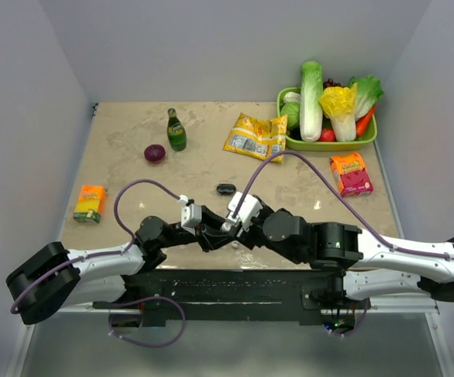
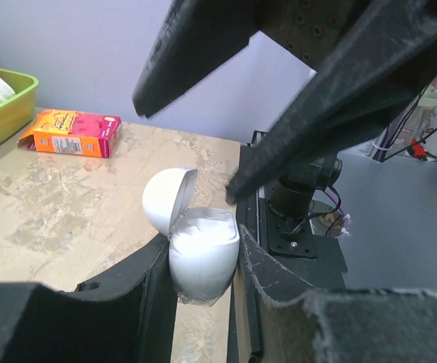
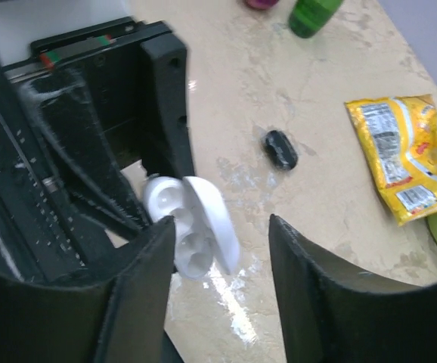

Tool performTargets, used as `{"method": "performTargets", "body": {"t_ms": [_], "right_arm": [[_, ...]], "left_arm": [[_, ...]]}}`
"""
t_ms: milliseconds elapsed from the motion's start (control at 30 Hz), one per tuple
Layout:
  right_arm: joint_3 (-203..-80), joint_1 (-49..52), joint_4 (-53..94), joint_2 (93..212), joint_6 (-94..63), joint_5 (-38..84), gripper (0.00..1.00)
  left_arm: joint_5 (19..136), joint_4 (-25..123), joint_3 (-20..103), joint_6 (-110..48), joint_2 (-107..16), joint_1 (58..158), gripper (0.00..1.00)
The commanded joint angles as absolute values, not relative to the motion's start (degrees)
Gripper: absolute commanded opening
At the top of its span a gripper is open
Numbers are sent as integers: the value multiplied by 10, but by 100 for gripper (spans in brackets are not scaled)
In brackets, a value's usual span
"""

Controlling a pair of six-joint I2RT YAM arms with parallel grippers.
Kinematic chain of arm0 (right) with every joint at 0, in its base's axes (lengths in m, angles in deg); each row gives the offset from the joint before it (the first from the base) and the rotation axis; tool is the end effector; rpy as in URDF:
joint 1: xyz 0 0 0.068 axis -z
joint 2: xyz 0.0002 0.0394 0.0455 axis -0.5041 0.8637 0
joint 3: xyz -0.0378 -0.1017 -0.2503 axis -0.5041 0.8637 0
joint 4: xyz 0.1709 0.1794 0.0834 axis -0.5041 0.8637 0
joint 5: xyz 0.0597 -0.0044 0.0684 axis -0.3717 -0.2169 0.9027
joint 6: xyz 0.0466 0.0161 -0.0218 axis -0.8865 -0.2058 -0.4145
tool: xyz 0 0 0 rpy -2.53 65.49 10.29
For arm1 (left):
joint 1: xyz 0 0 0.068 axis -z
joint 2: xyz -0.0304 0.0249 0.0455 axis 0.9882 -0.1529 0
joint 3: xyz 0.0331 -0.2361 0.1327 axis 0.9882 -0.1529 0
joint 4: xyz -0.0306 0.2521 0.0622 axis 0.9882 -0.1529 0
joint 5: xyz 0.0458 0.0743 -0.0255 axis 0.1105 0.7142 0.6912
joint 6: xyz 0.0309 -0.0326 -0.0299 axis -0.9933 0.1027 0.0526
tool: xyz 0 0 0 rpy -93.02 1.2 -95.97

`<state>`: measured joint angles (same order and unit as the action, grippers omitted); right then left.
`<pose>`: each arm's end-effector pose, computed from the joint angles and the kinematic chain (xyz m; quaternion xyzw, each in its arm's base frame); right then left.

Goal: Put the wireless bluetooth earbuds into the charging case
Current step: Adjust the charging case.

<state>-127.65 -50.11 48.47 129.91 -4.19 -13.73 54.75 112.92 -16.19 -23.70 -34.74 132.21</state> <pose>0.0536 0.2120 0.3676 -0.4499 0.6953 0.1509 0.5398 0.1184 -0.1756 0.2303 0.3660 0.5000 -0.5725 0.5368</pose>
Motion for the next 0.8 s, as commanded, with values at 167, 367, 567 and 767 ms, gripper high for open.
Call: {"method": "performTargets", "body": {"t_ms": [167,367,567,767], "right_arm": [[-1210,-402,365,1145,-182,-265,63],[-1124,-255,359,1199,-275,-26,63],[-1056,-255,296,1266,-306,52,57],[-1037,-255,265,1340,-298,102,47]], "left_arm": [[643,1241,-241,-241,-250,1319,0],[728,1288,-315,-224,-140,1318,0],[726,1260,-341,-221,-75,1318,0],[732,1241,-353,-220,-67,1319,0]]}}
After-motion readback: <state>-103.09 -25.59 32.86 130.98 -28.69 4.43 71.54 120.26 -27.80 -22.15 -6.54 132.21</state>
